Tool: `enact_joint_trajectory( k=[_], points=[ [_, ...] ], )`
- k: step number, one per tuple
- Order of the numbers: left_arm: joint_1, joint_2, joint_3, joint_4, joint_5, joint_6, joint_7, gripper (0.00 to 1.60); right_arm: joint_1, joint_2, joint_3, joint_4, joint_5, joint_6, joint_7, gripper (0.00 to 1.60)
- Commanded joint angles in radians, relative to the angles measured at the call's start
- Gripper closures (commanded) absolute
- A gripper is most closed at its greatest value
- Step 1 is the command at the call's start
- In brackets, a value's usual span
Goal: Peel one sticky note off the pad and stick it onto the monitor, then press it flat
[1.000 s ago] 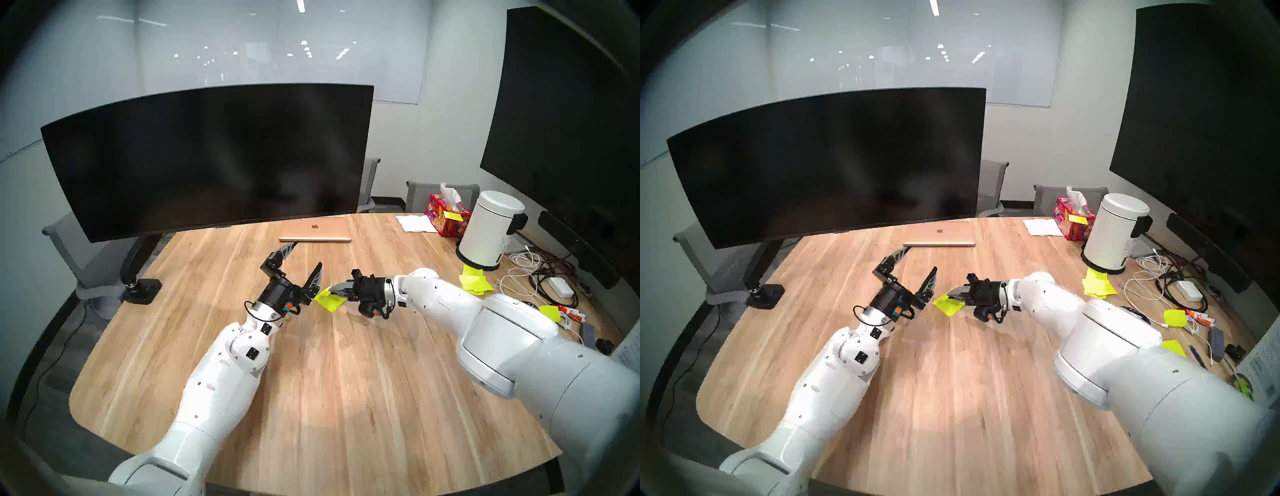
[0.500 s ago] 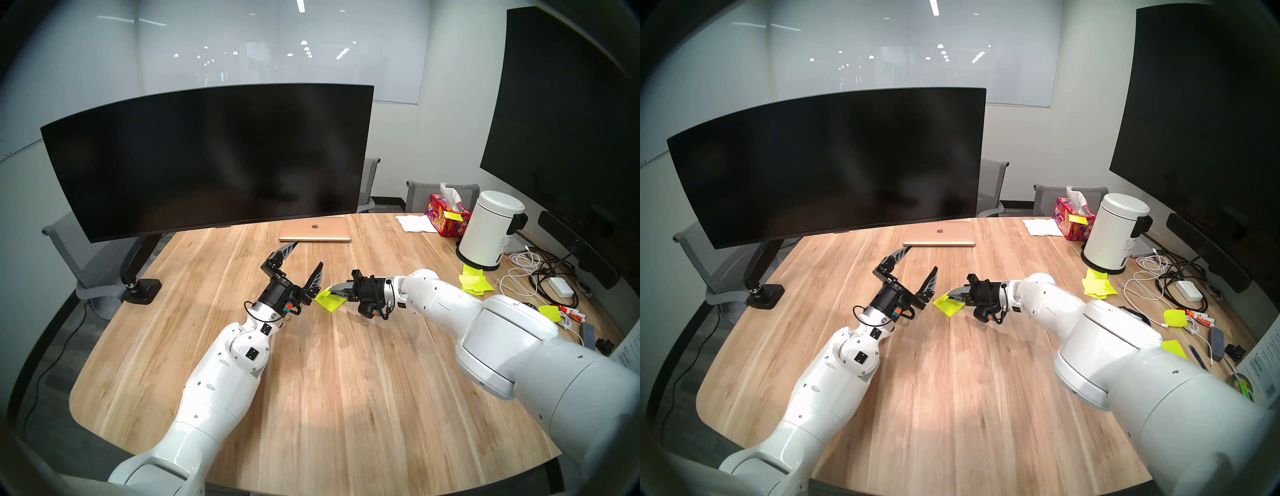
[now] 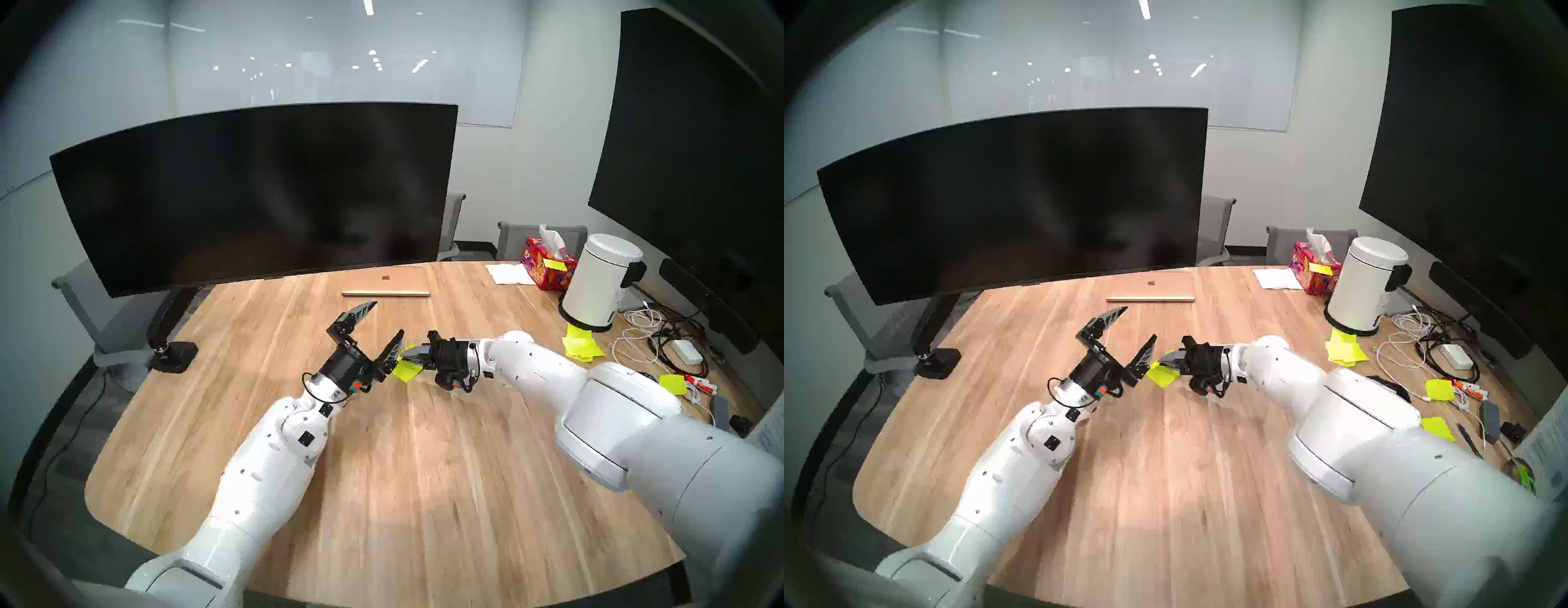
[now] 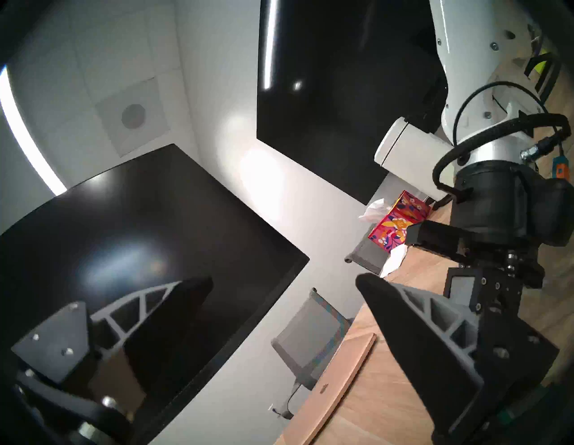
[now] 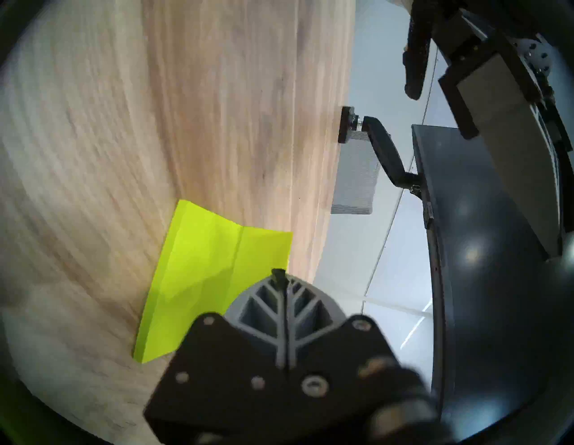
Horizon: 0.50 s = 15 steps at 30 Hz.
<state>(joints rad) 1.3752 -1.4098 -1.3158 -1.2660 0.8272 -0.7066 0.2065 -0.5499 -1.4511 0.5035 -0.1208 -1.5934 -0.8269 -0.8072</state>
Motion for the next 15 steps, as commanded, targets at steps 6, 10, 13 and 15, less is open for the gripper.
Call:
enact_joint_trajectory(
  k=[6, 10, 13, 15],
  points=[
    [0.014, 0.048, -0.059, -0.018, -0.034, -0.044, 0.030, 0.00, 0.010, -0.017, -0.001, -0.009, -0.004, 0.009, 0.018, 1.60],
    [-0.009, 0.098, -0.064, 0.007, -0.016, -0.083, 0.008, 0.00, 0.007, -0.012, 0.001, -0.011, -0.006, 0.022, 0.020, 1.60],
    [-0.018, 0.122, -0.051, 0.022, 0.006, -0.118, 0.002, 0.00, 0.005, -0.013, 0.001, -0.012, -0.008, 0.026, 0.019, 1.60],
    [-0.017, 0.128, -0.045, 0.026, 0.013, -0.129, -0.001, 0.00, 0.004, -0.015, 0.000, -0.011, -0.009, 0.029, 0.021, 1.60]
  ],
)
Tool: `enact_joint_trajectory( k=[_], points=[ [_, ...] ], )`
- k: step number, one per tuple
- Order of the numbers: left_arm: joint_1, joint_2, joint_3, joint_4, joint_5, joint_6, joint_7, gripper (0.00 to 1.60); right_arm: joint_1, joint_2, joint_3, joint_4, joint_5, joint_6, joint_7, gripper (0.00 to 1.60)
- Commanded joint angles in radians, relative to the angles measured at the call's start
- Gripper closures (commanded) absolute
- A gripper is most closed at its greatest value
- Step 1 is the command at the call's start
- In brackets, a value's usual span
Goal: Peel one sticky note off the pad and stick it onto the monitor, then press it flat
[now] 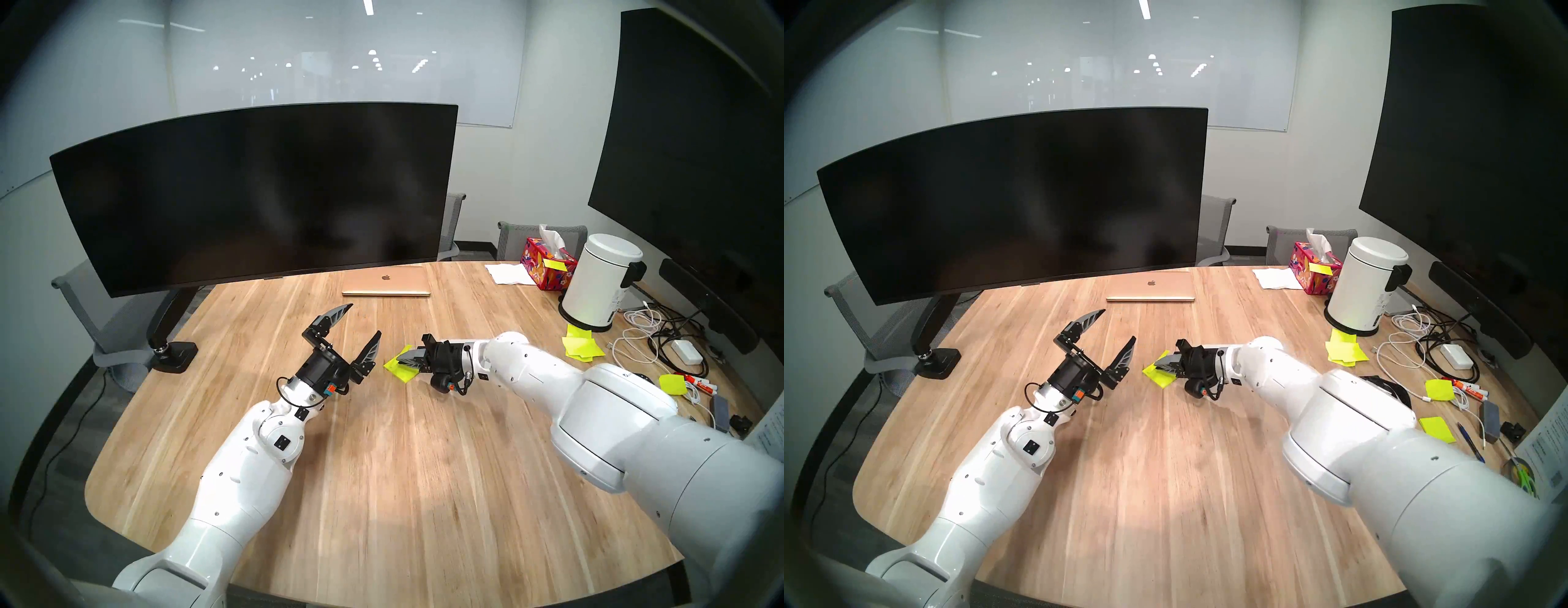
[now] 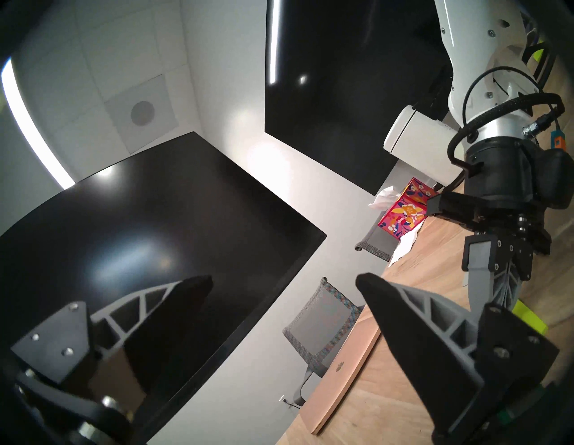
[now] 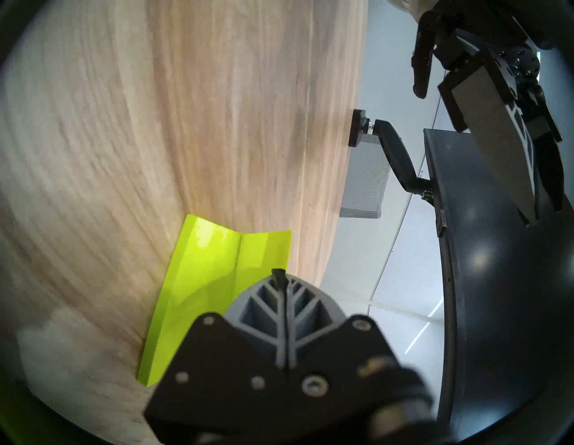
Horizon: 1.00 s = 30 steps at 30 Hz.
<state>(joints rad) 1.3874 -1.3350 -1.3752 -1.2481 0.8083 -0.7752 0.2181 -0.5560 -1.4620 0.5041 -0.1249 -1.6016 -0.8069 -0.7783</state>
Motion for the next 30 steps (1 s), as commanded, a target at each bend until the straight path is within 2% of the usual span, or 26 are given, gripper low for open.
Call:
enact_joint_trajectory(
  k=[1, 6, 15, 16, 17, 18, 19, 30],
  points=[
    [-0.026, 0.058, 0.021, 0.014, 0.045, -0.078, -0.011, 0.00, 0.007, -0.009, -0.002, -0.007, -0.003, 0.013, -0.005, 1.60],
    [-0.015, 0.065, 0.031, 0.035, 0.075, -0.115, 0.005, 0.00, 0.003, -0.026, -0.004, -0.006, -0.007, 0.021, 0.006, 1.60],
    [0.000, 0.078, 0.022, 0.070, 0.078, -0.155, 0.040, 0.00, -0.005, -0.043, -0.005, 0.007, -0.009, 0.034, 0.033, 1.60],
    [0.002, 0.081, 0.019, 0.074, 0.084, -0.156, 0.047, 0.16, -0.006, -0.044, -0.005, 0.008, -0.010, 0.035, 0.038, 1.60],
    [0.003, 0.083, 0.017, 0.079, 0.086, -0.162, 0.051, 0.91, -0.008, -0.045, -0.005, 0.007, -0.010, 0.036, 0.039, 1.60],
    [0.003, 0.086, 0.015, 0.083, 0.088, -0.167, 0.055, 1.50, -0.008, -0.046, -0.006, 0.008, -0.010, 0.038, 0.043, 1.60],
    [0.004, 0.089, 0.014, 0.084, 0.096, -0.169, 0.058, 1.60, -0.008, -0.047, -0.005, 0.008, -0.009, 0.039, 0.045, 1.60],
    [-0.021, 0.118, 0.022, 0.108, 0.124, -0.185, 0.047, 1.60, -0.020, -0.074, 0.002, 0.013, 0.005, 0.070, 0.074, 1.60]
  ],
)
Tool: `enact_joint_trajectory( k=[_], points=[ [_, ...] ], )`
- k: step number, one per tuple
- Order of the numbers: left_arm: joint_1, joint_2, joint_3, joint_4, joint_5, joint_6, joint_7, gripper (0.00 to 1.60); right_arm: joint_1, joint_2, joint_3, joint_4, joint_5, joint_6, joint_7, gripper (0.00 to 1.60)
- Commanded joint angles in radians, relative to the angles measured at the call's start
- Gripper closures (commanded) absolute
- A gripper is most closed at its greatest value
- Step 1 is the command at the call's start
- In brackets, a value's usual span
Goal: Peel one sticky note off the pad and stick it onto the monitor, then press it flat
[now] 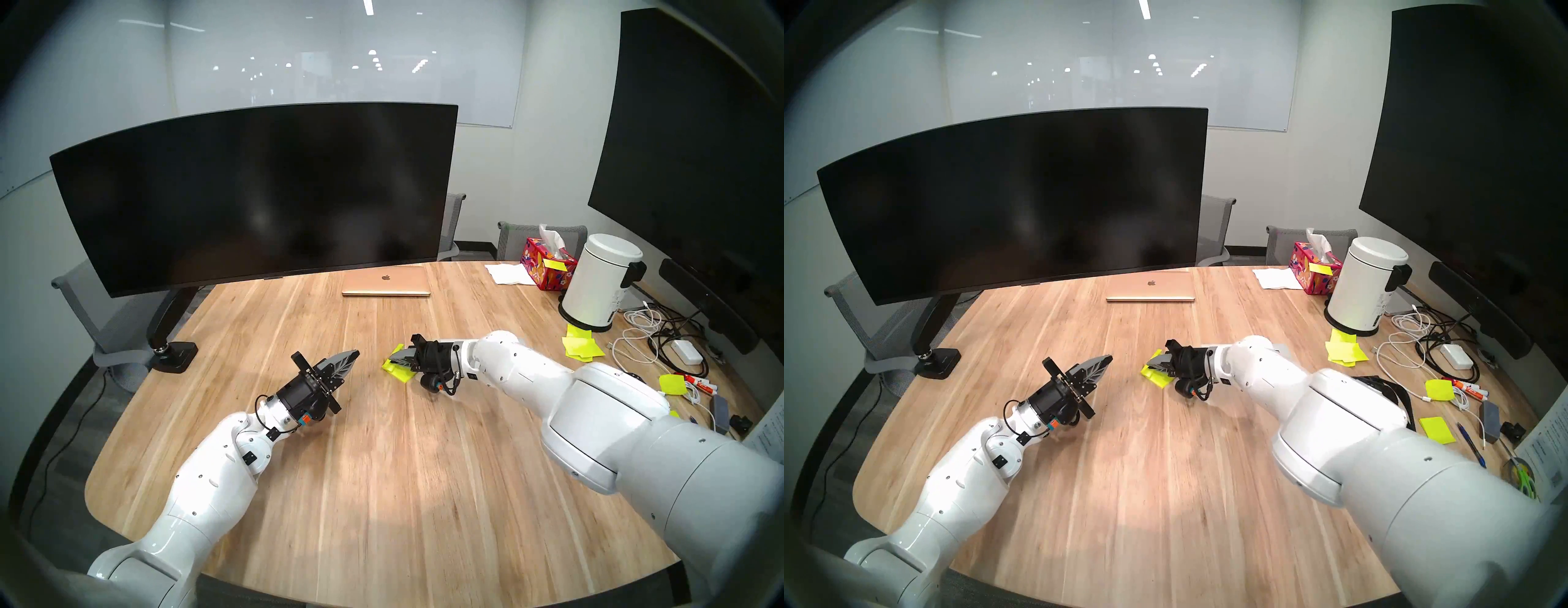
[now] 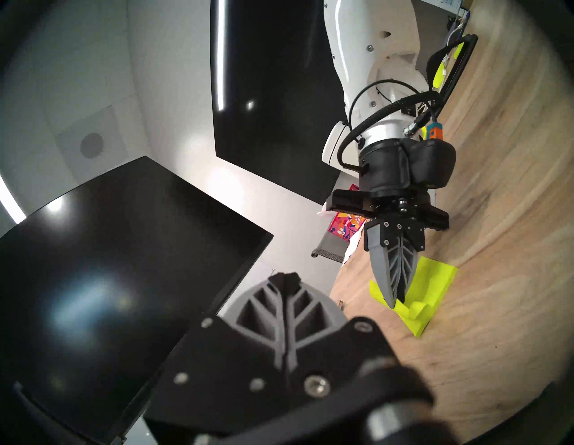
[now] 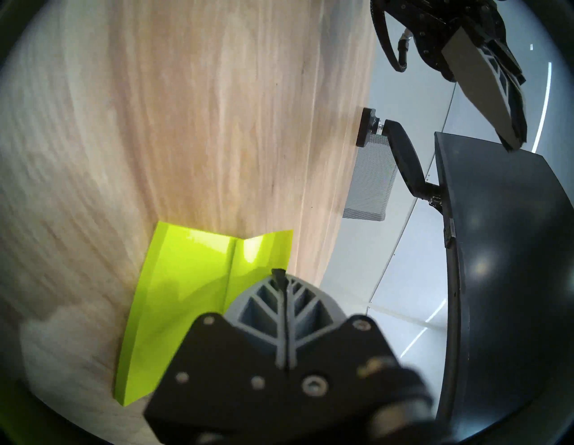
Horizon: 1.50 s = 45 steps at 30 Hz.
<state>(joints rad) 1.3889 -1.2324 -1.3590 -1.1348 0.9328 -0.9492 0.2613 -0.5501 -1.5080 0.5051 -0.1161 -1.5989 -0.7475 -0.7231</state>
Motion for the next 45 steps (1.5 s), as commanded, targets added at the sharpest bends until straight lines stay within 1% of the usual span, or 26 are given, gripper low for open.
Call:
enact_joint_trajectory(
  k=[1, 9, 18, 24, 28, 34, 40, 42, 45],
  points=[
    [-0.021, 0.016, 0.006, -0.006, 0.001, -0.011, 0.005, 1.60, -0.027, -0.030, 0.001, 0.004, 0.004, 0.012, 0.020, 1.60],
    [-0.020, 0.029, 0.038, -0.018, 0.023, -0.011, -0.009, 1.60, -0.027, -0.031, -0.001, 0.000, 0.009, 0.010, 0.019, 1.60],
    [-0.024, 0.028, 0.062, -0.017, 0.017, -0.011, -0.003, 1.60, -0.028, 0.005, -0.009, -0.001, 0.007, -0.007, -0.010, 1.60],
    [-0.034, 0.029, 0.075, -0.008, 0.008, -0.011, 0.005, 1.60, -0.022, 0.015, -0.016, 0.006, 0.000, -0.013, -0.018, 1.60],
    [-0.048, 0.031, 0.083, 0.013, 0.001, -0.011, 0.010, 1.60, -0.026, 0.021, -0.012, 0.008, 0.000, -0.010, -0.032, 1.60],
    [-0.078, 0.047, 0.113, 0.040, -0.011, -0.011, 0.013, 1.60, -0.022, 0.028, -0.009, 0.009, -0.003, -0.020, -0.041, 1.60],
    [-0.116, 0.067, 0.160, 0.075, -0.028, -0.011, -0.001, 1.60, -0.016, 0.034, -0.006, 0.009, -0.004, -0.027, -0.043, 1.60],
    [-0.141, 0.075, 0.193, 0.102, -0.031, -0.011, -0.011, 1.60, -0.017, 0.034, -0.003, 0.009, -0.001, -0.028, -0.041, 1.60],
    [-0.165, 0.075, 0.216, 0.127, -0.031, -0.011, -0.023, 1.60, -0.019, 0.032, 0.002, 0.009, 0.000, -0.027, -0.037, 1.60]
  ],
)
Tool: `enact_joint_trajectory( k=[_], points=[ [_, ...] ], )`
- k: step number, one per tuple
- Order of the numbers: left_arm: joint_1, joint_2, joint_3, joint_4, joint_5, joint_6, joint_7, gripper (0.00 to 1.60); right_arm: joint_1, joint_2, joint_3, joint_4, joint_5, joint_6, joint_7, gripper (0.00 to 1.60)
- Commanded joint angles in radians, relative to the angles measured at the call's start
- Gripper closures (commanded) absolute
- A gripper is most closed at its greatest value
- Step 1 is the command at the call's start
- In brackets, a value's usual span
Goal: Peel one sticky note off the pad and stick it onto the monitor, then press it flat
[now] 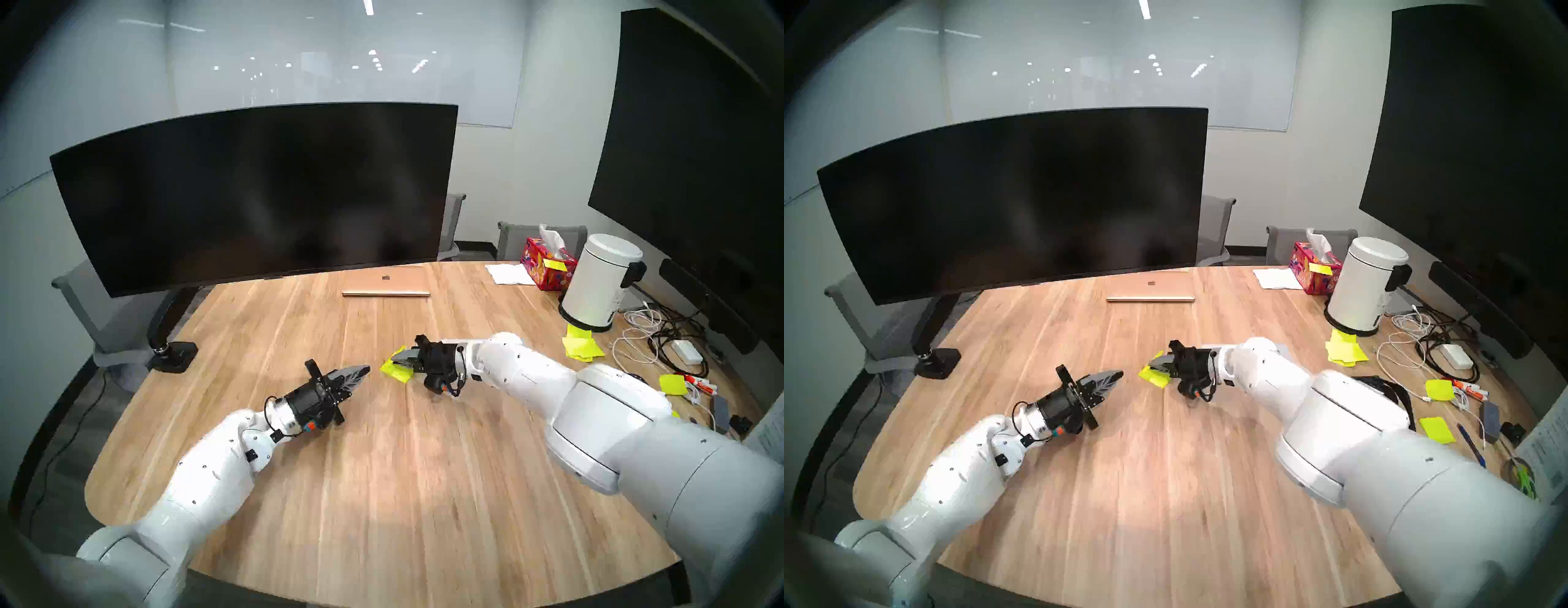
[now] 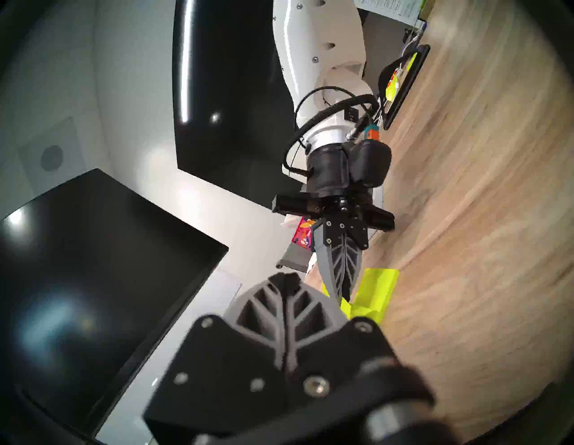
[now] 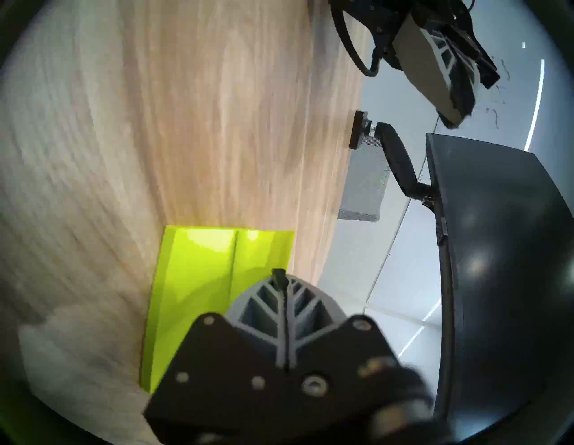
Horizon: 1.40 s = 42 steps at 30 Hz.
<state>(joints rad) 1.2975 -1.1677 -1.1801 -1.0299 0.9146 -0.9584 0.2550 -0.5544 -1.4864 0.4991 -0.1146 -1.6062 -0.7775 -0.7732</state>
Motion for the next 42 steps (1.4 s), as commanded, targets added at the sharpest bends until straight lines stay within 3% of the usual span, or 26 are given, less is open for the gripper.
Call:
enact_joint_trajectory(
  k=[1, 9, 22, 32, 42],
  points=[
    [-0.085, 0.009, 0.043, 0.032, -0.010, -0.002, -0.024, 1.60, -0.015, 0.009, 0.009, 0.007, 0.008, 0.004, 0.014, 1.60],
    [-0.145, -0.005, 0.076, 0.076, -0.030, -0.002, -0.052, 1.60, -0.018, 0.005, 0.021, 0.008, 0.012, 0.009, 0.028, 1.60],
    [-0.180, 0.025, 0.106, 0.022, -0.028, -0.002, -0.097, 1.60, -0.023, 0.001, 0.029, 0.008, 0.020, 0.016, 0.035, 1.60],
    [-0.184, 0.062, 0.134, -0.029, -0.059, -0.002, -0.204, 1.60, -0.033, 0.001, 0.028, 0.003, 0.021, 0.015, 0.029, 1.60],
    [-0.215, 0.049, 0.138, -0.011, -0.127, 0.007, -0.318, 1.60, -0.035, -0.005, 0.027, 0.000, 0.021, 0.010, 0.023, 1.60]
  ],
)
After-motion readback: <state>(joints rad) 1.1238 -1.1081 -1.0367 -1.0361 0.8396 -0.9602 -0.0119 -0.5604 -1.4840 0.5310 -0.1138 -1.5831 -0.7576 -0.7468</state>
